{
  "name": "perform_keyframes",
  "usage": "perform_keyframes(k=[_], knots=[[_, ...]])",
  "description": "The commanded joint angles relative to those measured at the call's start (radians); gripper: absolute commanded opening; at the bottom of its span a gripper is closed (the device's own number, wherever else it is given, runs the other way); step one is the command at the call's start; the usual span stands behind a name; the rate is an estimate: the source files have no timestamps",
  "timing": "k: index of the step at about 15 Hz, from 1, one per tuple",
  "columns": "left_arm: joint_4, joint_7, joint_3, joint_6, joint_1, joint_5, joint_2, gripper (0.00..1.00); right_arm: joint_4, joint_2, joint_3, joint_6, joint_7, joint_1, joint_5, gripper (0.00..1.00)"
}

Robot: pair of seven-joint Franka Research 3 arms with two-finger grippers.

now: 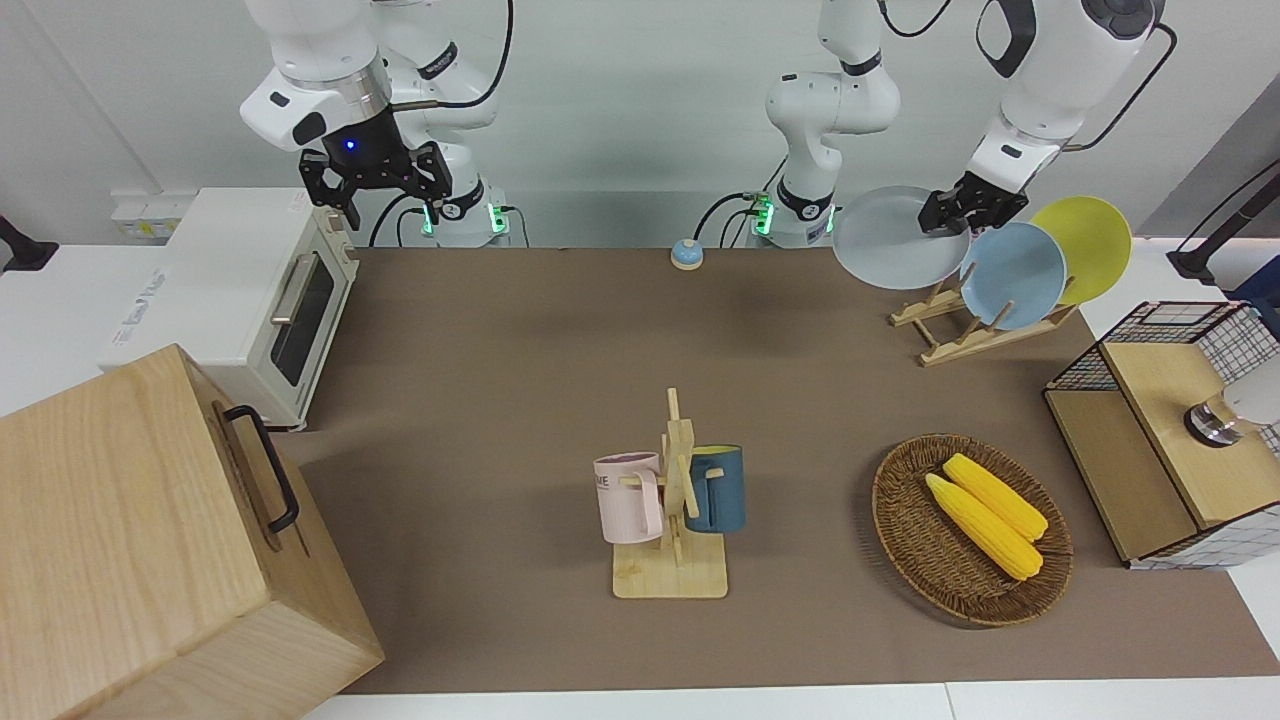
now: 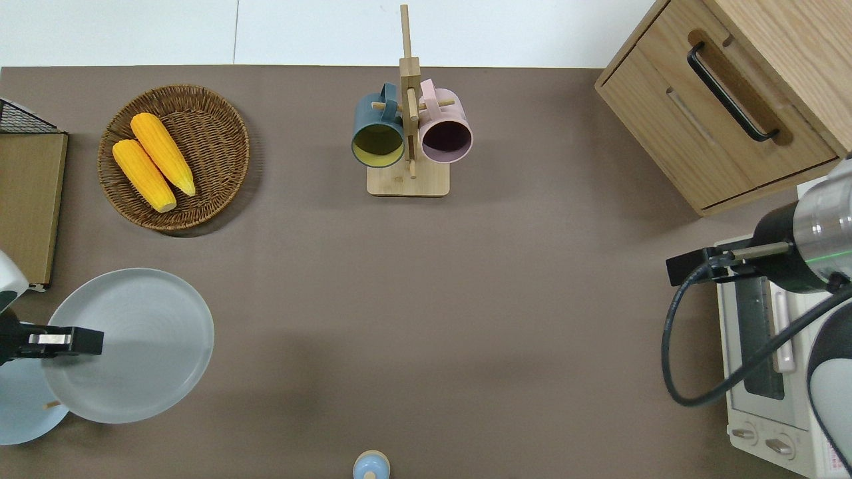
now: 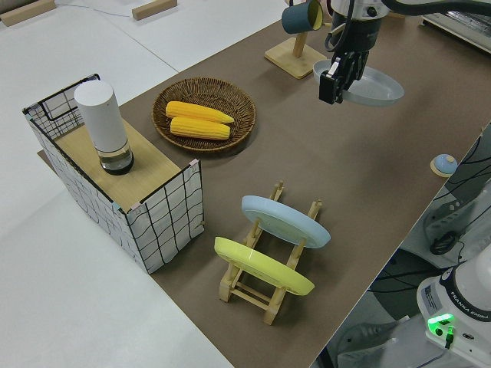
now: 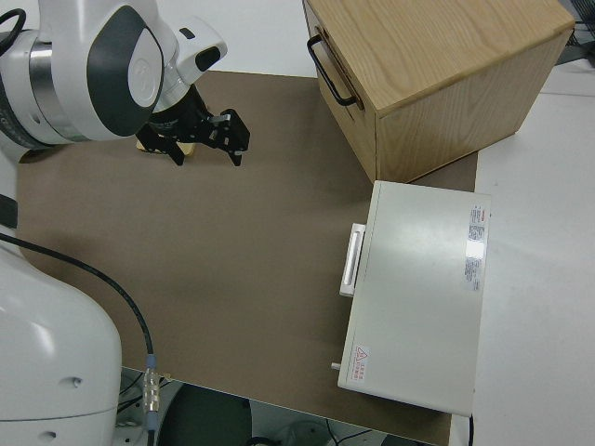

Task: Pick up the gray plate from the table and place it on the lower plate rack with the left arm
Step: 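Carry the gray plate toward the wooden rack nearer the robot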

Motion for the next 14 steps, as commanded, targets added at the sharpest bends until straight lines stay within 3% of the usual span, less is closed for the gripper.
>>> perform_keyframes(k=[1,7,14], knots=[[0.018,-0.02,-0.014,-0.064,-0.007,0.169,-0.012,0.0,0.006,-0.002,0.006,-0.014,0.0,-0.01,0.01,0.987],[0.005,-0.126,-0.063,-0.155,-0.017,0.432,-0.015,0.0,0.006,-0.002,0.006,-0.014,-0.001,-0.01,0.01,0.99],[-0.152,-0.45,-0.159,-0.186,-0.02,0.612,0.016,0.0,0.006,-0.002,0.006,-0.014,0.0,-0.01,0.01,0.987]])
